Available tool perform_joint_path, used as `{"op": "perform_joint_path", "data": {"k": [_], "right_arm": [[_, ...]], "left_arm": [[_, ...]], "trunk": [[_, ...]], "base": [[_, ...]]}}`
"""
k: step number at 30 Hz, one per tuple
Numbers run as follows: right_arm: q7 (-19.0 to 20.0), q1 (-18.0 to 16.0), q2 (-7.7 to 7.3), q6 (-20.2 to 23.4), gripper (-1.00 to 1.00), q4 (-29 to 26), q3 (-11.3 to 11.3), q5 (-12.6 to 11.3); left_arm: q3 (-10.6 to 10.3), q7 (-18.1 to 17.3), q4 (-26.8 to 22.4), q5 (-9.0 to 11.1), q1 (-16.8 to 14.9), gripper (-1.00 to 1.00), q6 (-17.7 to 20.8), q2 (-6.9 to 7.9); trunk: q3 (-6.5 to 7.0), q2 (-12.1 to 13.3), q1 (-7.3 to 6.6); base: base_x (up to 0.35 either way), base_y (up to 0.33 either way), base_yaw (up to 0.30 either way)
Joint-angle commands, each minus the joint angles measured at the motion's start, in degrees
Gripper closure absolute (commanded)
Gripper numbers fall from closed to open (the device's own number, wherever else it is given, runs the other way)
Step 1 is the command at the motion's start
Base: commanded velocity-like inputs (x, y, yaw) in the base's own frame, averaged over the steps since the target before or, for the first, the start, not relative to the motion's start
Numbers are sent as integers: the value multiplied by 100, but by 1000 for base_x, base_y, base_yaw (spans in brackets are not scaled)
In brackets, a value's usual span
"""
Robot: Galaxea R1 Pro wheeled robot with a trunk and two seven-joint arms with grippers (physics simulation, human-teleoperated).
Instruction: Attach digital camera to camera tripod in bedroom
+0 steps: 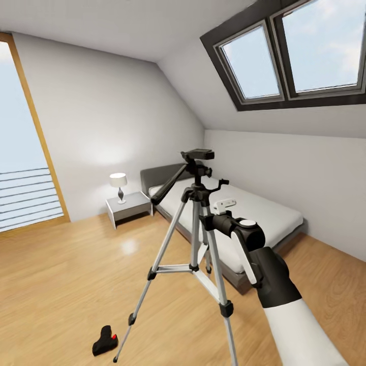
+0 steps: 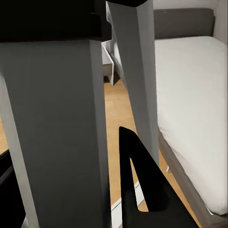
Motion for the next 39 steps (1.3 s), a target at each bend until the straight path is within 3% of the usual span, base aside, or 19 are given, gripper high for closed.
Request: {"op": "perform_joint_path", "data": {"k": [1,10,15,21,33,39], "right_arm": [[-2,-6,-17,28,100,-3,-8,-23],[-7,-32,-234,-149,100,31,-36,-28],[20,-64,-311,-594,100,31,-38,-49],[78,-80,-325,-1024,100,114,-39,-65],[93,-16,-355,-1206,100,186,-39,-55],[75,146,-362,-1525,100,582,-39,-27]], "left_arm": [[43,1,-9,-4,1,-100,-8,-3],[43,1,-8,-4,1,-100,-8,-3],[43,1,-8,-4,1,-100,-8,-3],[43,1,-9,-4,1,-100,-8,-3],[43,1,-9,-4,1,-100,-8,-3],[43,1,-10,-4,1,-100,-8,-3]], "trunk": [[-9,-8,2],[-9,-8,2],[-9,-8,2],[-9,-8,2],[-9,-8,2],[-9,-8,2]], "base": [[0,0,0],[0,0,0],[0,0,0],[0,0,0],[0,0,0],[0,0,0]]}}
